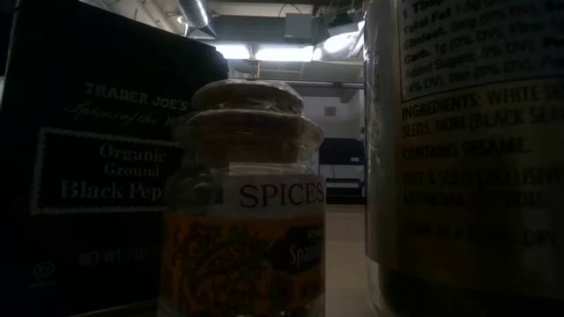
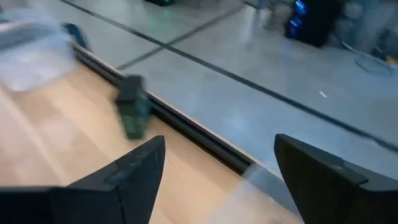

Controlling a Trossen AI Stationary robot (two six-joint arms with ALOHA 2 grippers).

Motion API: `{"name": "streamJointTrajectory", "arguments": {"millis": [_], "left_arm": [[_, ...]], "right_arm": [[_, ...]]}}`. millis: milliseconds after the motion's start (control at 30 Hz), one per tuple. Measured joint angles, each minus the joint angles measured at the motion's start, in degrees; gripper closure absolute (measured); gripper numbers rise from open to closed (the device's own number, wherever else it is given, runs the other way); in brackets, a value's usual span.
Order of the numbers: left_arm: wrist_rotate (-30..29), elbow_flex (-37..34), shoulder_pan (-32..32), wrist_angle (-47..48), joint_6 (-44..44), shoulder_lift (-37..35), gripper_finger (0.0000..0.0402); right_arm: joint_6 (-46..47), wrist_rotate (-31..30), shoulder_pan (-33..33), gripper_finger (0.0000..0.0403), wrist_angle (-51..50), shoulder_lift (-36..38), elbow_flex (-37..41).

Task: Sort spices by type
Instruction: Put the top black seasoning can into the white bin

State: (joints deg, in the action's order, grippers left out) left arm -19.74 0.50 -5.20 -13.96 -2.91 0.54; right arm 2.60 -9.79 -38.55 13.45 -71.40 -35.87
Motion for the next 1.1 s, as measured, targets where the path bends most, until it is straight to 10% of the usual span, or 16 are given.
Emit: {"name": "streamJointTrajectory", "arguments": {"millis": [233,467,1100], "left_arm": [[-0.4,0.0,0.0,-0.3,-0.6,0.0,0.0400],[-5.4,0.0,0.0,-0.1,-0.3,0.0,0.0395],[-6.2,0.0,0.0,3.1,1.1,0.0,0.0239]], "right_arm": [[-2.0,-4.0,4.9,0.0103,2.6,-0.1,-2.4],[-2.8,5.2,6.0,0.0102,11.2,-5.9,-2.8],[-2.4,4.1,5.9,0.0102,-3.8,-36.5,-32.9]]}}
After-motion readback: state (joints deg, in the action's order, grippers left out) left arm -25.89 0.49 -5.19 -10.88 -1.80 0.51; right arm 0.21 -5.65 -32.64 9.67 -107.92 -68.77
